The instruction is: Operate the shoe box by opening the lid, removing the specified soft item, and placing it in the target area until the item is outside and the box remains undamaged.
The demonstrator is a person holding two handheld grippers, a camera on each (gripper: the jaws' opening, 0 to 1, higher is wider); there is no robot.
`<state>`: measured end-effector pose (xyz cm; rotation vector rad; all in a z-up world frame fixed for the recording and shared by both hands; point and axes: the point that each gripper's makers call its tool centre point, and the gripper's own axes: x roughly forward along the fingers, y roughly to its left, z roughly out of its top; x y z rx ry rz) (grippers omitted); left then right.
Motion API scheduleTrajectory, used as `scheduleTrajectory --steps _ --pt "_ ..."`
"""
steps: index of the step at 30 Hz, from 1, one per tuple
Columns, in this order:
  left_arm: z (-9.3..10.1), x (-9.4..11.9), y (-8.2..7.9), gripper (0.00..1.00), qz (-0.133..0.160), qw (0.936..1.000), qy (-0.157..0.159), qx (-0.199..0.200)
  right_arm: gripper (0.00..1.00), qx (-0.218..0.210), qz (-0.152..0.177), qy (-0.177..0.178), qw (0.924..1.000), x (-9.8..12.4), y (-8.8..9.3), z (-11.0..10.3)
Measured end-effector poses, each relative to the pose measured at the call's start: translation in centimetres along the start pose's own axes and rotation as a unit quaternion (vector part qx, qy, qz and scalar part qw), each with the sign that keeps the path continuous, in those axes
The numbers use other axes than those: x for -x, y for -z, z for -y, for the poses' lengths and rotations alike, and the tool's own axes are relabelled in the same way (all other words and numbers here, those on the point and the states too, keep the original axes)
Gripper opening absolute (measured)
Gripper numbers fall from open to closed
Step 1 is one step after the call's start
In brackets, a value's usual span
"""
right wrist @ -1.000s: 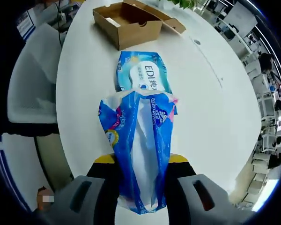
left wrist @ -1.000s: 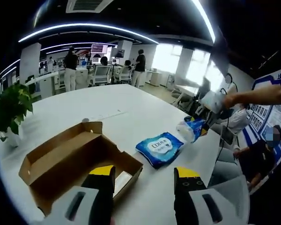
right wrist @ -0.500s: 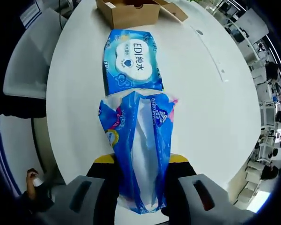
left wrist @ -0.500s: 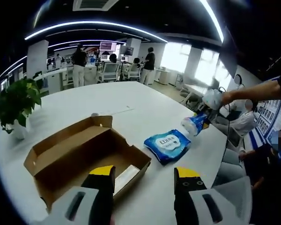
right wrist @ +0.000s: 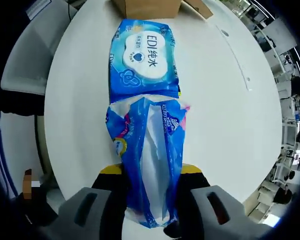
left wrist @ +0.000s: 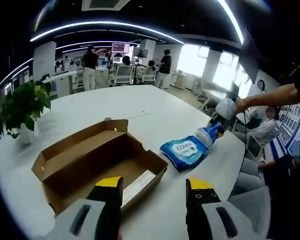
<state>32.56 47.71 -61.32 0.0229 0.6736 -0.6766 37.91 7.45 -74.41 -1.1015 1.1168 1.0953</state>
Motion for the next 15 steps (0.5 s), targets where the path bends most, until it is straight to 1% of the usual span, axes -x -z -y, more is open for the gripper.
scheduleTrajectory --steps 12,15 --pt "-0.3 0.5 0.4 0.51 -0.003 1.0000 -0.003 0.001 0.36 0.011 -0.010 -0.007 0.9999 -0.7 0.1 -0.5" --pt "-0.4 0.7 0.6 0.51 -0.005 1.0000 -0.004 0.001 0.36 0.018 -0.014 -0.007 0.9997 -1.3 0.4 -0.3"
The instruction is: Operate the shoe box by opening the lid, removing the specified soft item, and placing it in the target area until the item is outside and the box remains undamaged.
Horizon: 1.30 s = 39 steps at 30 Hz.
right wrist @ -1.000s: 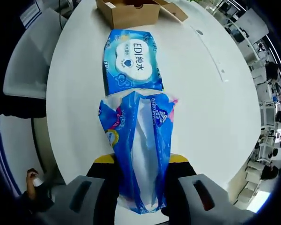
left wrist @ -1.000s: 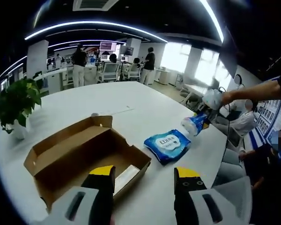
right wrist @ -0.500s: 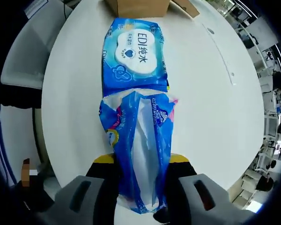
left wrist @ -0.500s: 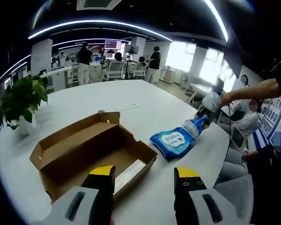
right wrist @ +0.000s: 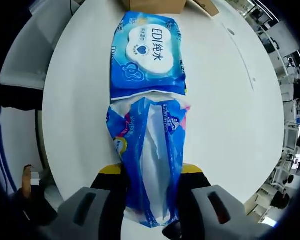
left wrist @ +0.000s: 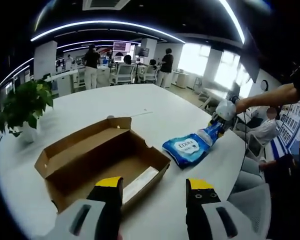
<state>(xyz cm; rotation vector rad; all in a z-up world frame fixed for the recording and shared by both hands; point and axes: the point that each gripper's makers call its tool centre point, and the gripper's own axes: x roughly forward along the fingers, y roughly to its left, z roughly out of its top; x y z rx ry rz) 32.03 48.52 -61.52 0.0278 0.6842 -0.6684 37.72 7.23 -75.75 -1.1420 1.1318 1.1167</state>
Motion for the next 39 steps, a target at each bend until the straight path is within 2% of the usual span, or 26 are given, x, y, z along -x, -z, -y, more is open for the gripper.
scheduleTrajectory --steps 17,22,36,38,39 --pt "-0.3 1.3 1.9 0.51 -0.013 0.9998 -0.012 0.005 0.41 0.019 -0.006 -0.006 0.9998 -2.0 0.1 -0.3" --pt "-0.2 1.3 2.2 0.51 -0.019 0.9997 -0.015 -0.003 0.47 0.026 -0.006 -0.002 0.9996 -2.2 0.3 -0.2" --pt "0.5 0.6 0.2 0.51 0.004 0.9999 0.003 -0.012 0.45 0.010 -0.007 0.015 0.9998 1.4 1.3 -0.3" --pt "0.4 0.7 0.2 0.51 0.007 0.9999 0.005 -0.009 0.46 -0.020 0.007 0.022 0.9995 2.0 1.2 -0.2" --pt "0.4 0.9 0.2 0.51 0.008 0.9999 0.005 -0.008 0.47 -0.048 0.024 0.031 0.9981 2.5 0.8 0.0"
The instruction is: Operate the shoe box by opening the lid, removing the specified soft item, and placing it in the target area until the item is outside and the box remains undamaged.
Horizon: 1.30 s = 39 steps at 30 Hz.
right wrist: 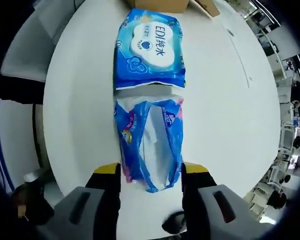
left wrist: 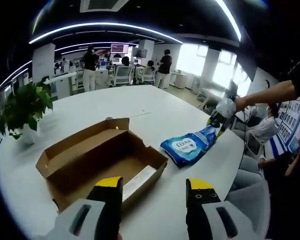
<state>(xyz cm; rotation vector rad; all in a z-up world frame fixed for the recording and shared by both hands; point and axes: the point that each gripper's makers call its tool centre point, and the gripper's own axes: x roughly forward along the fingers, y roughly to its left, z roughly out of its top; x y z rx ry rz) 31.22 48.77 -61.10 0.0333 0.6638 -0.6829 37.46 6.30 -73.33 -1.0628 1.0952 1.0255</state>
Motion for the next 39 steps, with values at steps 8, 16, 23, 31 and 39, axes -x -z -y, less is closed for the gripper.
scheduleTrajectory --steps 8,16,23,31,39 --pt "-0.8 1.3 0.3 0.51 0.013 0.9998 -0.001 0.012 0.46 -0.157 0.090 0.027 0.9831 2.6 -1.3 1.8" --pt "-1.8 2.9 0.7 0.51 0.023 0.9995 -0.010 0.021 0.45 -0.218 0.130 0.042 0.9664 3.7 -3.2 1.9" --pt "-2.6 4.4 1.9 0.51 0.026 0.9990 -0.019 0.031 0.43 -0.278 0.203 0.046 0.9376 4.6 -8.3 2.2" --pt "-3.8 6.0 2.8 0.51 0.034 0.9979 -0.030 0.046 0.43 -0.290 0.236 0.032 0.9270 4.5 -13.7 1.7" --pt "-4.8 7.2 3.2 0.51 0.043 0.9968 -0.037 0.057 0.43 -0.282 0.276 0.017 0.9187 4.9 -20.4 1.5"
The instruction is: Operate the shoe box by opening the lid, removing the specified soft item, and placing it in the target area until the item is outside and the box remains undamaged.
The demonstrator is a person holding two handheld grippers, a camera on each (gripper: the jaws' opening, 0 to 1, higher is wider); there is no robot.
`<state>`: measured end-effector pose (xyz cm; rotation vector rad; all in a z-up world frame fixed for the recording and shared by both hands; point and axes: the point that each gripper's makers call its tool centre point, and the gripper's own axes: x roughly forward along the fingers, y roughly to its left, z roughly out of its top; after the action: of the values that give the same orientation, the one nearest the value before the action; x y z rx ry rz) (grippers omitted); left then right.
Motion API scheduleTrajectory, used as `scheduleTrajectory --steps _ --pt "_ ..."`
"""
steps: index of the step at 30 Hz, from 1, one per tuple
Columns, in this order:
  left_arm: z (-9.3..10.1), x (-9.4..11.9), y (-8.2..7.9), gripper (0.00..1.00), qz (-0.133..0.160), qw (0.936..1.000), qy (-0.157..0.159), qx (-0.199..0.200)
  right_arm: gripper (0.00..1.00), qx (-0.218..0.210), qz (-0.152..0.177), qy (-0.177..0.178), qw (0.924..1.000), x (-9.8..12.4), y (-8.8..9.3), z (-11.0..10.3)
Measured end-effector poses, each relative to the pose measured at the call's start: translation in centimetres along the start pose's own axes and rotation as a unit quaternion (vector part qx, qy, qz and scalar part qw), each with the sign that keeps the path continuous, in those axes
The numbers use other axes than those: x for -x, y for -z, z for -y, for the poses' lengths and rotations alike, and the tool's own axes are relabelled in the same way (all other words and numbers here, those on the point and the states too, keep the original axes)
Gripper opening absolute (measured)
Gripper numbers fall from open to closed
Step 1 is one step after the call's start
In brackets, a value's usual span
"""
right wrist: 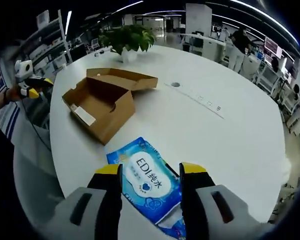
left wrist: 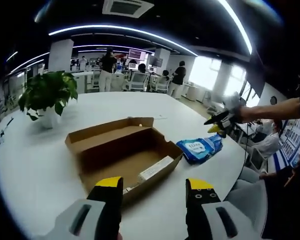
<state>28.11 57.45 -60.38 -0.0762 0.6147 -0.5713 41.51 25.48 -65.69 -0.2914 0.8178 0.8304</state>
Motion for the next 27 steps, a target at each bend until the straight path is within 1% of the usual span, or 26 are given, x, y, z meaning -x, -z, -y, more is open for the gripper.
scheduleTrajectory --steps 2,3,4,8,13,17,21,27 --pt "-0.2 0.3 0.1 0.51 0.002 1.0000 -0.001 0.004 0.42 0.004 0.005 -0.009 0.9999 -1.0 -0.9 -0.7" --pt "-0.4 0.6 0.1 0.51 0.003 1.0000 -0.003 0.004 0.42 0.007 0.008 -0.015 0.9998 -1.6 -1.6 -1.4" --pt "-0.5 0.7 0.1 0.51 0.004 1.0000 -0.004 0.005 0.42 0.009 0.008 -0.018 0.9998 -1.8 -1.8 -1.7" --pt "-1.1 1.5 0.2 0.51 0.010 0.9998 -0.010 0.012 0.42 0.025 0.013 -0.041 0.9988 -4.0 -4.2 -4.3" --pt "-1.5 2.3 0.1 0.51 0.015 0.9997 -0.015 0.015 0.42 0.037 0.016 -0.062 0.9973 -6.3 -6.1 -7.0" --pt "-2.0 2.7 -0.1 0.51 0.020 0.9995 -0.017 0.018 0.42 0.050 0.012 -0.077 0.9957 -7.5 -6.9 -9.0" --pt "-2.4 2.9 -0.1 0.51 0.022 0.9994 -0.019 0.020 0.42 0.059 0.010 -0.085 0.9946 -7.8 -7.3 -9.9" --pt "-2.6 2.8 0.1 0.51 0.021 0.9994 -0.016 0.021 0.42 0.069 0.000 -0.088 0.9937 -8.1 -7.5 -9.7"
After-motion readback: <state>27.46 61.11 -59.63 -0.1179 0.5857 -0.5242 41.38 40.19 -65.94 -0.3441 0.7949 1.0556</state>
